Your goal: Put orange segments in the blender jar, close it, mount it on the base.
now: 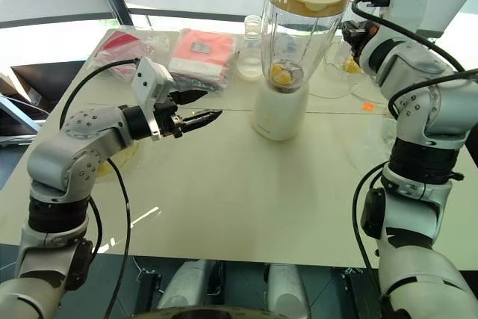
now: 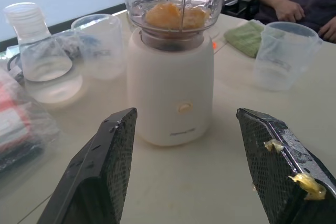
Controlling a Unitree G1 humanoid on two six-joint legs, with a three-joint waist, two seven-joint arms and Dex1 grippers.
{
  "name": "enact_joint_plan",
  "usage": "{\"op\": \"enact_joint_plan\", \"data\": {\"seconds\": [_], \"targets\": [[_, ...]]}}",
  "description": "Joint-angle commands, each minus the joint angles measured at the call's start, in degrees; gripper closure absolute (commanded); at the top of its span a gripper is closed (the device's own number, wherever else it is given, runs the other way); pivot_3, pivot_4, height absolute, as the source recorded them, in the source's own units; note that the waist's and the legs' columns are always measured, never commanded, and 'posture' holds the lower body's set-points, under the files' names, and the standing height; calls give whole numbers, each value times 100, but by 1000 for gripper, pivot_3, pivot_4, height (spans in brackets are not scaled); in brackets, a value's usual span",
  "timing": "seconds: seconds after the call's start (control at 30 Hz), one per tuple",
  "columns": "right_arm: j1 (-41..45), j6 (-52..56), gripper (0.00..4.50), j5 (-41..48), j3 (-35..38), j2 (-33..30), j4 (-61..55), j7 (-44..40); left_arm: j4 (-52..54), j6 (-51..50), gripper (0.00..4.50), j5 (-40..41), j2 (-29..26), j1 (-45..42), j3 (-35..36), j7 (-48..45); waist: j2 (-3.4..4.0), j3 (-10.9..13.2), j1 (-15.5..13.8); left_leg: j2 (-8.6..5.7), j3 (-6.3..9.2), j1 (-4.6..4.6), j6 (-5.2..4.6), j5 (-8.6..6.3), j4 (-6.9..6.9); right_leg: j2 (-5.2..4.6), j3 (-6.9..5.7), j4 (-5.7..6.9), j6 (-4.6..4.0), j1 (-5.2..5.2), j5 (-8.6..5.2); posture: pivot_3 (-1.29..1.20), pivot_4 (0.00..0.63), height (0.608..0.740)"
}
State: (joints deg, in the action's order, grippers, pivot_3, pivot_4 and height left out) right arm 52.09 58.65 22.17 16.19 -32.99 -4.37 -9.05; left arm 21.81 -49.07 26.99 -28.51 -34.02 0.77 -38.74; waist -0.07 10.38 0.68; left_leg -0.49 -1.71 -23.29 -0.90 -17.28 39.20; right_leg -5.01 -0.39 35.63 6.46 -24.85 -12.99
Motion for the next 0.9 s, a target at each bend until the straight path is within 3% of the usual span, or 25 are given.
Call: {"op": "enact_joint_plan", "data": {"seconds": [0.03,0.33,0.9], "targets": [[-78,-149,3502,-65,-58,40,295,-128,61,158,1351,18,32,-56,-63,53,-2,-2,4,0,0,3,0,0,1,0,0,0,0,4,0,0,150,740],[257,-671,3502,-3,148,297,1345,-289,-197,370,1351,-114,52,-101,-198,136,-5,-3,43,3,-4,53,0,0,0,3,6,13,-7,38,4,0,150,740],[477,-1444,3502,-450,-362,-55,2131,-780,-157,463,1351,-164,96,4,-260,247,-6,-2,14,4,-12,76,2,1,-1,4,18,36,-11,45,4,0,150,740]]}}
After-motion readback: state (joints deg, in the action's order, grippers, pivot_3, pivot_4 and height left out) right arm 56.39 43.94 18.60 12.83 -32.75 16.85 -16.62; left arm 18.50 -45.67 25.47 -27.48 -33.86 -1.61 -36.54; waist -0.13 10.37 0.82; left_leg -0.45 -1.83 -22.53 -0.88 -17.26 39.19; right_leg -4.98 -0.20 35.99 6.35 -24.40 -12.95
